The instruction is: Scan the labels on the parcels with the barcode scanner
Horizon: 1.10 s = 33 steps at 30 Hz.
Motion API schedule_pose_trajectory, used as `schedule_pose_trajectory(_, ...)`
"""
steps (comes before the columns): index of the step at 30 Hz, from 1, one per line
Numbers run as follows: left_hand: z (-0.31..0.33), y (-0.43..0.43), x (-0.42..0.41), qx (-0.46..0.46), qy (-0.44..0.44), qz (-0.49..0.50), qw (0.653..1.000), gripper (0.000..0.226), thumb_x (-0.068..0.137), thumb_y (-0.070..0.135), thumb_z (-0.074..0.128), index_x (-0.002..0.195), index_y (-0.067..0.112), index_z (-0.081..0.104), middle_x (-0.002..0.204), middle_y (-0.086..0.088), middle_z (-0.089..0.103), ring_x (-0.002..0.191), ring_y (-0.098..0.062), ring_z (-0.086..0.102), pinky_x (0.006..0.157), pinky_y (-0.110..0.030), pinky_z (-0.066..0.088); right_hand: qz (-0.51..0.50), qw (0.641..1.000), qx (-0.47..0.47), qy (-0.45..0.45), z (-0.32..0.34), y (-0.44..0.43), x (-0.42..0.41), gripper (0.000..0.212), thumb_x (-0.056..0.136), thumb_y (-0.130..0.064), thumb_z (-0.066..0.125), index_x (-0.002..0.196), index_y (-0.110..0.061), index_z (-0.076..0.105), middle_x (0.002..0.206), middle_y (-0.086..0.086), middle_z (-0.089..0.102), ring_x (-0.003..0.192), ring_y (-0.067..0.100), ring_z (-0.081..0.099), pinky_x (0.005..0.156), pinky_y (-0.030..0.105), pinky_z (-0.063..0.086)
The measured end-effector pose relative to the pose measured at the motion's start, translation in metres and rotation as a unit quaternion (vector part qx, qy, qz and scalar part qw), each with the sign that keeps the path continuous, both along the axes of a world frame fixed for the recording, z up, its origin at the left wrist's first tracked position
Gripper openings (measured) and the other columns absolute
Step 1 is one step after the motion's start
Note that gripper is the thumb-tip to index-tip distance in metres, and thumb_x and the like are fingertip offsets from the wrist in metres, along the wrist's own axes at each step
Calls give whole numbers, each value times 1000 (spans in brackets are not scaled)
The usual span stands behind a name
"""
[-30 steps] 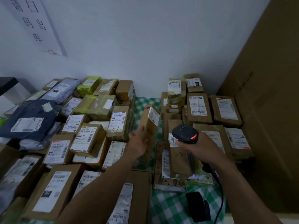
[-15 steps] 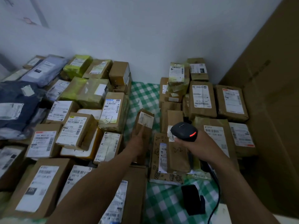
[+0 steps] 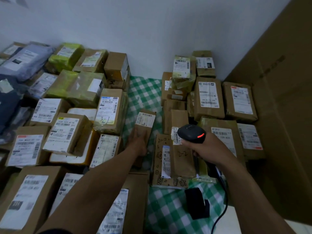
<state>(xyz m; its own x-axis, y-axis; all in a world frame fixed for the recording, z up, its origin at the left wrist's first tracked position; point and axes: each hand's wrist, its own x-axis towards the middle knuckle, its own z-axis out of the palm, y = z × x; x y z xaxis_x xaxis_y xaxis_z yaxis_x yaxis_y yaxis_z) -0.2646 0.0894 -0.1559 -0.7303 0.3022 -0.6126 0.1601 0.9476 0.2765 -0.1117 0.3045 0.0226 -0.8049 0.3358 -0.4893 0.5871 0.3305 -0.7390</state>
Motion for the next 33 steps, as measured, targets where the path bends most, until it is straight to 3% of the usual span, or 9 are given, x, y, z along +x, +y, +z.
schedule_pose_trajectory(4,3,-2,3,-50,-14,20,998,110,92,18,70,163,29,-12,165,-13,-33,155,-43,6,122,-51,29,-1,1000,0,0,3,0,1,33,85,-49,81,113,-34,71,78,-16,62,80,10,61,66,26,43)
schedule_pose_trajectory(8,14,-1,4,-65,-10,-11,998,105,97,22,64,162,26,-18,164,-14,-33,154,-47,-15,124,-60,12,-4,1000,-1,6,6,0,2,28,84,-48,82,105,-33,71,78,-16,63,82,11,62,66,26,43)
schedule_pose_trajectory(14,17,-8,4,-52,-14,-41,998,90,101,33,59,165,26,-4,169,-13,-21,153,-40,-26,123,-61,1,-26,999,-23,38,18,-1,13,34,86,-45,82,116,-36,69,93,-14,69,86,6,63,68,23,44)
schedule_pose_trajectory(16,24,-7,9,-56,-18,-31,998,91,99,33,61,165,24,0,171,-13,-14,155,-40,-16,125,-57,6,-33,998,-24,46,22,-1,17,41,86,-45,82,122,-33,70,96,-12,72,88,9,66,69,25,46)
schedule_pose_trajectory(18,39,-3,15,-22,5,-18,1000,74,98,28,63,160,21,26,167,-18,18,153,-38,20,121,-50,27,-42,997,-26,52,25,1,21,40,85,-45,83,122,-34,70,94,-10,75,82,8,69,69,26,48)
schedule_pose_trajectory(21,70,13,33,144,98,60,983,31,101,27,56,129,17,63,128,-11,66,110,-24,63,96,-40,55,-47,996,-35,61,28,5,29,30,87,-41,82,114,-36,70,81,-9,75,64,2,67,64,26,51)
schedule_pose_trajectory(25,130,44,78,336,-11,136,932,6,103,35,60,109,35,62,94,18,60,84,1,59,80,-19,49,-65,995,-38,65,29,10,39,24,88,-38,81,108,-37,68,89,2,77,71,14,69,72,38,57)
schedule_pose_trajectory(27,133,58,95,369,-90,138,915,20,98,29,71,94,42,56,93,24,60,83,6,58,81,-19,49,-74,994,-39,73,29,12,44,28,88,-37,82,113,-36,68,89,-3,76,69,11,69,62,29,56)
schedule_pose_trajectory(33,121,71,116,394,-115,215,886,41,87,16,82,111,26,50,106,14,57,106,-13,59,95,-33,54,-79,993,-47,77,27,14,59,40,89,-34,81,126,-27,68,83,-10,68,70,9,65,53,18,47)
